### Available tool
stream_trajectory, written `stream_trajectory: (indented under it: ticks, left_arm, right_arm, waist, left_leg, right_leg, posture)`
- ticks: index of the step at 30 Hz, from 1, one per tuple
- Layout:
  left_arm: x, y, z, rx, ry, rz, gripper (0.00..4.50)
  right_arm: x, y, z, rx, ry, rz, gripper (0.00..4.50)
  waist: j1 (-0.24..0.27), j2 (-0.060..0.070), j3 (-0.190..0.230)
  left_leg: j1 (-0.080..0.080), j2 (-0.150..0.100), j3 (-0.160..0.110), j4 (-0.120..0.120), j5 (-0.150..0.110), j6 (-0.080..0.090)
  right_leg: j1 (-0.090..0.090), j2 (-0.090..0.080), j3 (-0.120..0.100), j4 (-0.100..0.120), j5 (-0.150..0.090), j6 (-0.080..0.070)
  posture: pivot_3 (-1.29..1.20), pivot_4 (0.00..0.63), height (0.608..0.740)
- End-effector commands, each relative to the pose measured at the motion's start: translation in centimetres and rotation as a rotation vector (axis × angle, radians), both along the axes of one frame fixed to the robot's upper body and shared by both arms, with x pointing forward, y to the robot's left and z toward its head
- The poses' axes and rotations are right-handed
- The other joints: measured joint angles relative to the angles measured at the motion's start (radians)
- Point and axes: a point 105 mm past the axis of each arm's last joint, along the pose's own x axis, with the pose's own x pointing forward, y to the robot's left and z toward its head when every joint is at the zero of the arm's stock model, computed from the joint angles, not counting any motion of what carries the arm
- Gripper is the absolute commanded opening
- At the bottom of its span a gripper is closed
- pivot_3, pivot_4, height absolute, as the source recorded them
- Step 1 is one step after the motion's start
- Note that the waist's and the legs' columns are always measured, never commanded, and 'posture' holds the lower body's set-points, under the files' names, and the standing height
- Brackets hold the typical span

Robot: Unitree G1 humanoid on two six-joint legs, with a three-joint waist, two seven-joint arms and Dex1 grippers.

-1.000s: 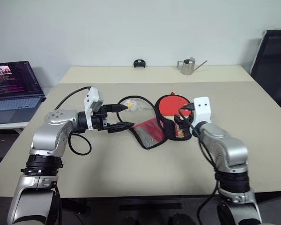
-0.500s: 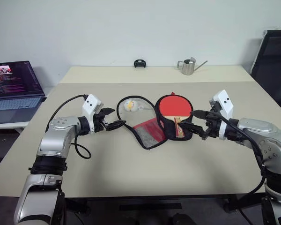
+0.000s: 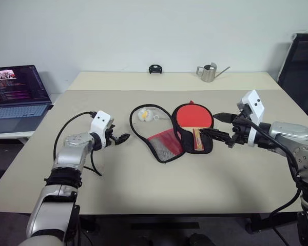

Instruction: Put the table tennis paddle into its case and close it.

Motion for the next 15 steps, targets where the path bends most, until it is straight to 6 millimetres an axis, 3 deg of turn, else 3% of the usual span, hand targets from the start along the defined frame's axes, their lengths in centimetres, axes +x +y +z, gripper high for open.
stream_trajectory:
  ticks: [1, 6, 10, 15]
  left_arm:
    - [1.2, -0.5, 0.7, 0.030, -0.049, 0.017, 4.50]
    - [2.3, -2.0, 0.2, -0.002, -0.045, 0.020, 4.50]
    - [2.7, -4.4, 0.1, -0.049, -0.033, -0.036, 4.50]
    - [2.9, -7.9, 2.2, -0.106, -0.060, -0.170, 4.50]
  right_arm:
    - [-0.1, 0.0, 0.9, -0.004, -0.046, 0.001, 4.48]
    - [-0.1, -0.1, 0.9, -0.002, -0.048, -0.005, 4.48]
    - [-0.1, -0.2, 0.8, -0.004, -0.048, -0.011, 4.48]
    - [-0.3, -0.8, 0.9, -0.007, -0.050, -0.031, 4.48]
  waist:
    - [0.000, -0.001, 0.000]
    - [0.001, -0.001, 0.001]
    - [0.001, -0.002, 0.001]
    - [0.002, -0.005, 0.003]
  left_leg:
    - [0.000, 0.000, 0.000, 0.000, 0.000, 0.000]
    - [0.000, 0.000, 0.000, 0.000, 0.000, 0.000]
    - [0.000, -0.001, 0.000, 0.000, 0.000, 0.000]
    - [-0.001, -0.001, 0.000, 0.000, 0.000, 0.000]
  right_leg:
    - [0.000, 0.000, 0.000, 0.000, 0.000, 0.000]
    - [0.000, 0.000, -0.001, 0.000, 0.000, 0.000]
    - [0.000, -0.001, -0.001, 0.000, 0.000, 0.000]
    - [0.000, -0.001, -0.002, 0.000, 0.000, 0.000]
  posture:
    - [0.00, 0.150, 0.740]
    - [0.00, 0.150, 0.740]
    - [0.00, 0.150, 0.740]
    - [0.00, 0.150, 0.740]
